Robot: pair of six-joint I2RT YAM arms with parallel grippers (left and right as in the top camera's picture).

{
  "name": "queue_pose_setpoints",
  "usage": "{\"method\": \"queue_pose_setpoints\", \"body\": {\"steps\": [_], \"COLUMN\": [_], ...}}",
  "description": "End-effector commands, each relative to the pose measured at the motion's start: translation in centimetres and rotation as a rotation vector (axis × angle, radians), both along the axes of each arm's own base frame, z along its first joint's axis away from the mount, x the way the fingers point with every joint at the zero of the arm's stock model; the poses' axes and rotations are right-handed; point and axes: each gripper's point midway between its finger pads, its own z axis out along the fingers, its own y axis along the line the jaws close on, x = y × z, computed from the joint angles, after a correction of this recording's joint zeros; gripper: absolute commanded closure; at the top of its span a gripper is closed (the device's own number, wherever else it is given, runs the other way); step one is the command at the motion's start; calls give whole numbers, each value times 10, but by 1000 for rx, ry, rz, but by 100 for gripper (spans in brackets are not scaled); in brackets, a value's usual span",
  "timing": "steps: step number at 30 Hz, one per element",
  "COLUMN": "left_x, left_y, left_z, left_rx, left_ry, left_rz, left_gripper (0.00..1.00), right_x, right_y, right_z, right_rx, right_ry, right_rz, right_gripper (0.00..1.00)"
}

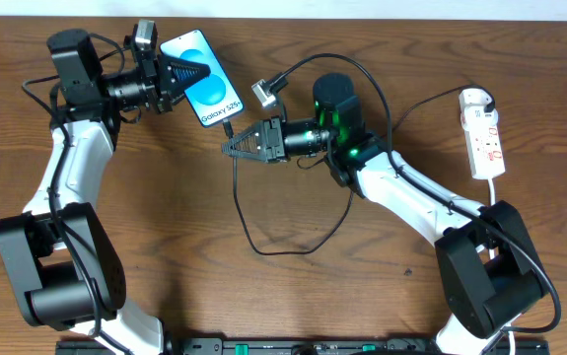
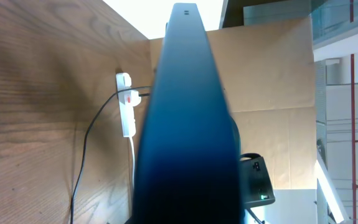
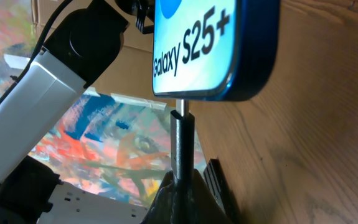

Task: Plug charger to phone and switch on socket
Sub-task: 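Push the USB-C plug up into the phone port with the right gripper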

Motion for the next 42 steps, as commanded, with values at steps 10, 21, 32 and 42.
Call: {"method": "queue_pose_setpoints", "body": {"steps": [10, 21, 32, 42], "left_x": [-19, -24, -28, -32], "left_y": [-15, -33, -44, -55], "left_z": [16, 16, 16, 16], "left_rx": [-26, -26, -27, -27], "left_ry": [-53, -56, -55, -55], "left_rz": [-106, -149, -176, -203], "left_gripper": [93, 93, 93, 93], "right_x": [16, 28, 41, 45], "right_y": [-7, -17, -29, -31], "right_z": [6, 8, 13, 17], "right_rx": [10, 15, 31, 43], "right_ry": [-41, -51, -80, -106], "right_rz": [-59, -92, -128, -142], "right_gripper": [99, 99, 99, 99]}}
